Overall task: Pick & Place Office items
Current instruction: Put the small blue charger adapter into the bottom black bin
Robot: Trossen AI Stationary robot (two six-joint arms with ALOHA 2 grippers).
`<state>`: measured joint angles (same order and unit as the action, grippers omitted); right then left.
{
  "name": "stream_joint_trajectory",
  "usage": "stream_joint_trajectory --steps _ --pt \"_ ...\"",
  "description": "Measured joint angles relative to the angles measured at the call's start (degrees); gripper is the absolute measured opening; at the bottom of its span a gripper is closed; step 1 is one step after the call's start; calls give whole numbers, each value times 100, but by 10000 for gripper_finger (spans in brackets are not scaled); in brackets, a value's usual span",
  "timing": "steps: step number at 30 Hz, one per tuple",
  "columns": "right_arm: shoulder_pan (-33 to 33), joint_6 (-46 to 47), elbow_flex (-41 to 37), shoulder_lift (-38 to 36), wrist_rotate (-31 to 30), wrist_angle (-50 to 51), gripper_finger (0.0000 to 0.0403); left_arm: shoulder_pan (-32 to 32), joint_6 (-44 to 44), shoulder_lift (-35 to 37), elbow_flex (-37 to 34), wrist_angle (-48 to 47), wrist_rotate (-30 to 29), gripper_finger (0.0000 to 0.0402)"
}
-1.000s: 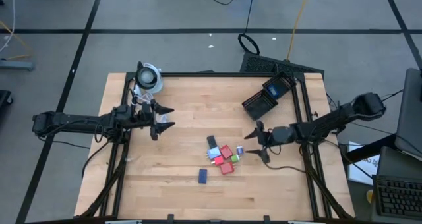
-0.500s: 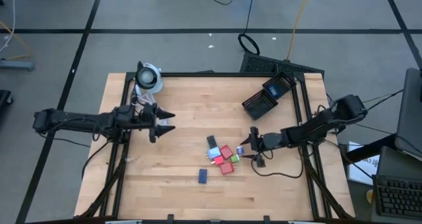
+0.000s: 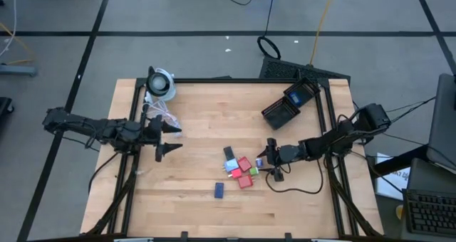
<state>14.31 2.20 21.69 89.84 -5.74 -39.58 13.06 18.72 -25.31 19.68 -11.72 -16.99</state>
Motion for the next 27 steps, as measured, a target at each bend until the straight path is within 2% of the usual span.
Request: stream_joint_trajectory --steps 6,12,27 --pt "0 6 0 -2 0 171 263 465 -95 522 -168 43 -374 324" --pt "0 -26 0 -2 0 180 263 758 -778 969 -618 323 -792 324" --pt "0 140 -2 -2 2 226 263 809 -545 1789 -1649 834 -859 324"
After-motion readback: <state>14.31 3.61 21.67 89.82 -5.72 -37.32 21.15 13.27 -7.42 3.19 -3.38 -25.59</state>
